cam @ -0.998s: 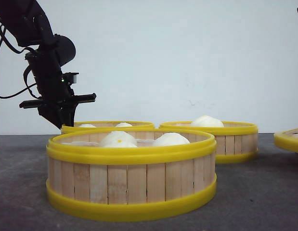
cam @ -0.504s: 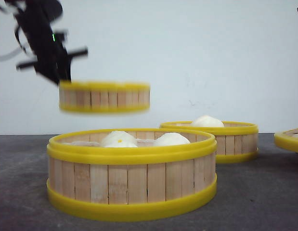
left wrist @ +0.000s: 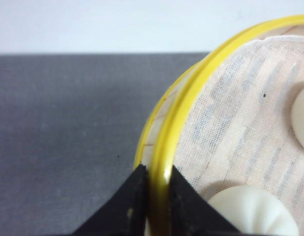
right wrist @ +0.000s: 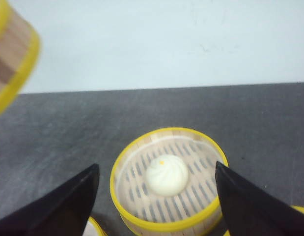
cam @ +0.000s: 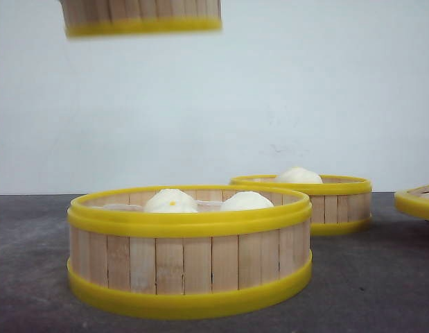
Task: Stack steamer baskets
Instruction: 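Grip the basket rim with the left gripper and lift it up, then lower the held basket onto the nearer bun-filled basket with the left gripper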
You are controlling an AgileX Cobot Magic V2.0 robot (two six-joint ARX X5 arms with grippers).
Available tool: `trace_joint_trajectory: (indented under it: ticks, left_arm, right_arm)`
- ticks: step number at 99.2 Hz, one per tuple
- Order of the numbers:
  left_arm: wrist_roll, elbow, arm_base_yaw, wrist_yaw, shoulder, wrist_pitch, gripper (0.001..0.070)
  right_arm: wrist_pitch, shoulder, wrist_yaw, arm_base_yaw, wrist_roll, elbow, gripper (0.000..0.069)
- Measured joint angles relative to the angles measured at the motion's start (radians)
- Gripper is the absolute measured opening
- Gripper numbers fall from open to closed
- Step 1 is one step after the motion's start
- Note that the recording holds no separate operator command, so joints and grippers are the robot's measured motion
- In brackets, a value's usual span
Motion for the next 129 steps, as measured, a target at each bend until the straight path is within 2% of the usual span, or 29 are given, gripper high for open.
trace_joint_trajectory:
  ticks: [34, 50, 62, 77, 90, 110, 129]
  left_arm:
    - [0.018, -0.001, -0.056, 0.003, -0.203, -0.166, 0.0028]
    - [0.021, -0.100, -0.085, 0.002, -0.303, -0.152, 0.0028]
    - [0.012, -0.280, -0.105, 0.000, -0.411, -0.090, 0.0028]
    - [-0.032, -0.553, -0.142, -0.006, -0.542, 0.027, 0.0028]
    - [-0.059, -0.738, -0.183, -0.006, -0.605, 0.069, 0.0028]
    - [-0.085, -0.924, -0.249, -0.010, -0.573, 0.160, 0.0028]
    - [-0.102, -0.965, -0.287, -0.016, -0.523, 0.285, 0.0028]
  right_arm:
    - [-0.058, -0.002, 0.000, 0.000, -0.007, 0.048, 0.0466]
    - [-0.081, -0.001, 0.000, 0.000, -0.007, 0.048, 0.0466]
    - [-0.091, -0.001, 0.000, 0.000, -0.008, 0.048, 0.0466]
    - [-0.092, -0.001, 0.000, 0.000, -0.010, 0.048, 0.0466]
    - [-0.093, -0.001, -0.001, 0.000, -0.010, 0.048, 0.0466]
    - [-0.104, 0.000, -0.001, 0.000, -0.012, 0.048, 0.0466]
    - [-0.109, 0.000, 0.000, 0.000, -0.028, 0.048, 0.0466]
